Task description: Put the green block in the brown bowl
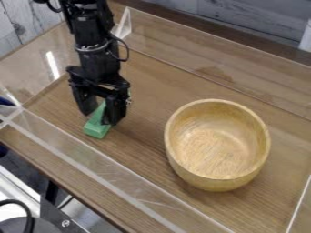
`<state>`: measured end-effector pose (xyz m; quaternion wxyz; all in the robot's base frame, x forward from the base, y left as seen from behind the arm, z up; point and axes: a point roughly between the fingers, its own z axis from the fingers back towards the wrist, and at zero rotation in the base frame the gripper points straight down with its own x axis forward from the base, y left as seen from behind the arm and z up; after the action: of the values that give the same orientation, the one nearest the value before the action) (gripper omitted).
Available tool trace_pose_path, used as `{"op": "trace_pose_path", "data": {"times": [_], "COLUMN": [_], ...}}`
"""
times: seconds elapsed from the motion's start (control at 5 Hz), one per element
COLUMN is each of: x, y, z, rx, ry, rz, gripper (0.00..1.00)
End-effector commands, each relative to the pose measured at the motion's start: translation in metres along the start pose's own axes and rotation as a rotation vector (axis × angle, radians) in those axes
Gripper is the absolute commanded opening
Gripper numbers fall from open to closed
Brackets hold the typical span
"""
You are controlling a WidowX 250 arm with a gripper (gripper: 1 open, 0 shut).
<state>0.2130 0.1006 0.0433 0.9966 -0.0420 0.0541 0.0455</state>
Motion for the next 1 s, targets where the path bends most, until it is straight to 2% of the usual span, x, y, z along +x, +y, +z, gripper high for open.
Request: {"op": "trace_pose_path", "data": {"times": [0.0,0.2,0.6,0.8], "x": [0.006,0.006,0.012,0.019], "y": [0.001,0.001,-0.015,-0.032], "z": [0.005,0.005,0.034,0.058], "rx": [0.016,0.015,-0.005,-0.011], "ry": [-0.031,-0.03,-0.065,-0.092], "rz": [-0.001,0.001,-0.003,-0.016], "gripper": [0.0,0.0,0.0,0.0]}}
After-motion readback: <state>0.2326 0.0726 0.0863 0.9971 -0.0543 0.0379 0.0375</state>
